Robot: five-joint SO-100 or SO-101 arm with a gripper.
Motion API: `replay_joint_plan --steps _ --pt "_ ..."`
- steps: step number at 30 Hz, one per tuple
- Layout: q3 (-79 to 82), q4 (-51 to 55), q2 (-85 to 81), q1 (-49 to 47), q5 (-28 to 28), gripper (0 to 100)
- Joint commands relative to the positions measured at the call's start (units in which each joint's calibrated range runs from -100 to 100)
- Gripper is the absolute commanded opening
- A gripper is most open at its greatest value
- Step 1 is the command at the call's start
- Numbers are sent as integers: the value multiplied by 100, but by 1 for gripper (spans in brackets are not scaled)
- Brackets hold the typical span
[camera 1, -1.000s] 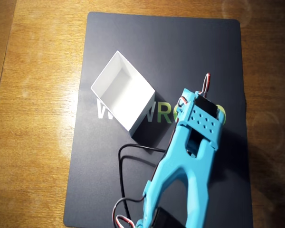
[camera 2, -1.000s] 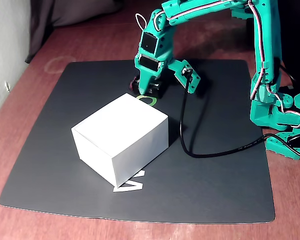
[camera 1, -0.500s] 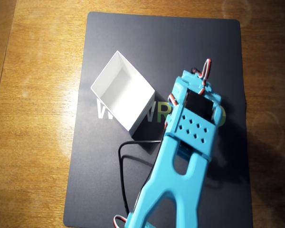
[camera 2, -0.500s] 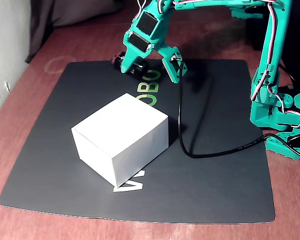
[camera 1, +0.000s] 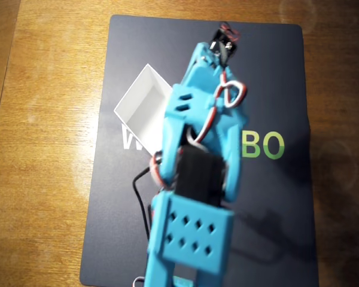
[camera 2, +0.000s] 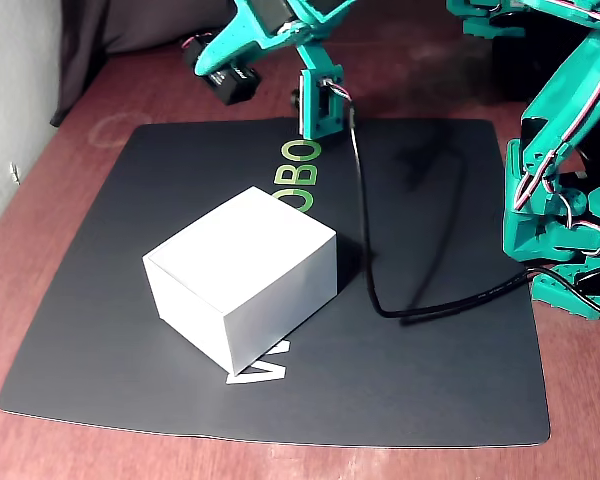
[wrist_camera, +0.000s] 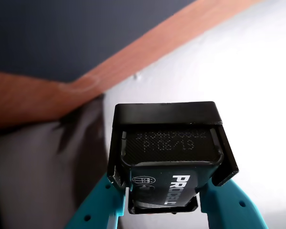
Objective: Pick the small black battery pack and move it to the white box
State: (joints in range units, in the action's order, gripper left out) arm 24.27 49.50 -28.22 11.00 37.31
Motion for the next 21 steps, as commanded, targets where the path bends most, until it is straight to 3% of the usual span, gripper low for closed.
replay_joint_plan --steps 1,6,12,21 --pt "-64 642 -611 -649 -533 4" --pt "-92 1536 -1058 -1305 -1006 4" --pt "-28 1799 -1373 -1904 -1001 4" --pt "-19 1860 -1391 -1857 -1001 4"
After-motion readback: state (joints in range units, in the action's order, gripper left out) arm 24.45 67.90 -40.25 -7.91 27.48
